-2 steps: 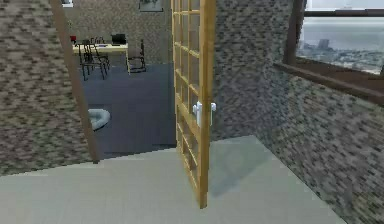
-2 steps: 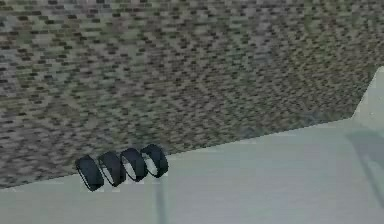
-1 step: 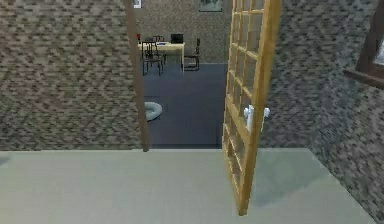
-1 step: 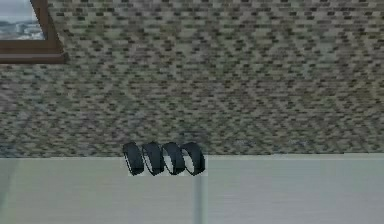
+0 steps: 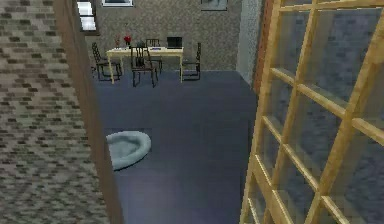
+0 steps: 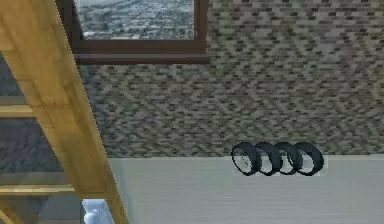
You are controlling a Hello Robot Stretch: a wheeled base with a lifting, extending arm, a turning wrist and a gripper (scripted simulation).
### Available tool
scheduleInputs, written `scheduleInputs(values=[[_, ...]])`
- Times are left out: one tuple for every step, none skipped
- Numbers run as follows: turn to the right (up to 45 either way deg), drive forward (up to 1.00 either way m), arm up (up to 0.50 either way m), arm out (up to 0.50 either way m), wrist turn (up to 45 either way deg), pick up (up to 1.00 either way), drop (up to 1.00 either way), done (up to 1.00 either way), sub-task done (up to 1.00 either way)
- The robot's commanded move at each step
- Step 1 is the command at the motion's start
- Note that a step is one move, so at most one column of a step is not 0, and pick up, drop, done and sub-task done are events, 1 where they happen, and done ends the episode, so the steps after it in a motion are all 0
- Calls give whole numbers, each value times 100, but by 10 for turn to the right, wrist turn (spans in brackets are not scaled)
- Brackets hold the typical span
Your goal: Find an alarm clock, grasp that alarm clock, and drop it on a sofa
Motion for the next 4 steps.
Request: scheduleInputs(values=[[-30,0,0,0,0,0,0,0,0],[-180,0,0,0,0,0,0,0,0],[0,5,0,0,0,0,0,0,0],[150,0,0,0,0,0,0,0,0]])
